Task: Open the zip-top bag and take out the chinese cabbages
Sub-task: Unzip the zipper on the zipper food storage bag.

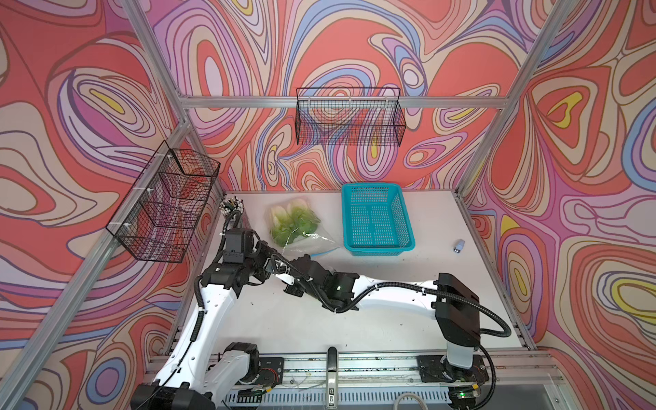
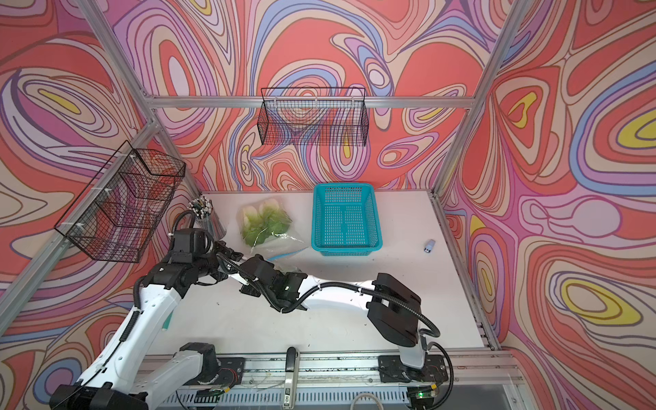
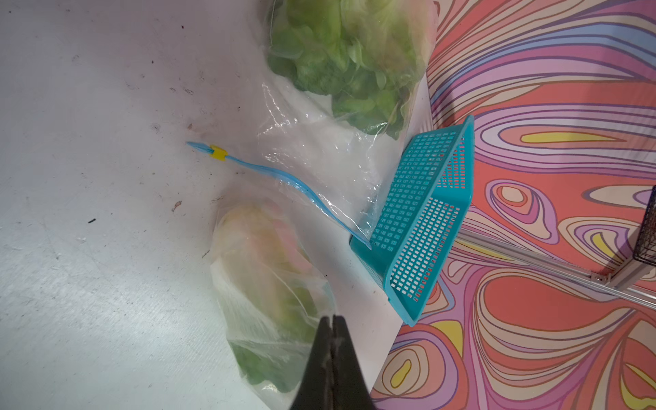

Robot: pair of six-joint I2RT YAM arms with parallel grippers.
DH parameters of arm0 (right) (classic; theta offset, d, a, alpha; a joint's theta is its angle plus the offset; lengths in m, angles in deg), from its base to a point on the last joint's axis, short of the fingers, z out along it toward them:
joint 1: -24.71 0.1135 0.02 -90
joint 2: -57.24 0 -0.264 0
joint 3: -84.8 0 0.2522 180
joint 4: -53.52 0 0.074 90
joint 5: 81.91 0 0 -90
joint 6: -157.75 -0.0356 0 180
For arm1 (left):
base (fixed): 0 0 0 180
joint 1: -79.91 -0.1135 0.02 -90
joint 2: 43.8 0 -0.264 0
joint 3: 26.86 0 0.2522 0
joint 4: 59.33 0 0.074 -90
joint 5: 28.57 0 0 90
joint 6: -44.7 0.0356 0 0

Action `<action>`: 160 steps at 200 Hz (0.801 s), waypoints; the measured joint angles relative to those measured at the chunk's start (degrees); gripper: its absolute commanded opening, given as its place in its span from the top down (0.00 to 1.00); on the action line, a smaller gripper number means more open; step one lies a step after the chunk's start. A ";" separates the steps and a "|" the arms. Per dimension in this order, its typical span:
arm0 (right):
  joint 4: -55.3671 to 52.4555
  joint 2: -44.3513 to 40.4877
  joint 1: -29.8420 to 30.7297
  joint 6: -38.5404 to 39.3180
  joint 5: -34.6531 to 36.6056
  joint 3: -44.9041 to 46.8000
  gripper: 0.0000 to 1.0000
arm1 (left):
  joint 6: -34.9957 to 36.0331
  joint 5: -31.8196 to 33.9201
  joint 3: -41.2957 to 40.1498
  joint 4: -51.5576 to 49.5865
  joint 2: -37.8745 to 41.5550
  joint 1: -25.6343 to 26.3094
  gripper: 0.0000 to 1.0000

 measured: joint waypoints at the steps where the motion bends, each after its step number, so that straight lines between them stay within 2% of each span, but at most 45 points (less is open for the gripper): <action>1: 0.02 0.02 0.02 0.02 0.02 0.00 0.78 | 0.00 0.00 0.00 0.00 0.00 0.00 1.00; 71: 0.94 0.07 0.07 0.96 0.24 -0.50 0.77 | -0.17 -0.04 -1.03 0.37 0.26 0.02 1.00; 128: 1.38 0.07 0.04 2.27 0.61 -0.50 0.91 | -0.22 -0.22 -1.14 0.72 0.92 0.02 1.00; 160: 1.44 0.07 -0.15 2.58 0.63 -0.50 0.92 | -0.22 -0.52 -1.14 0.72 1.11 0.02 1.00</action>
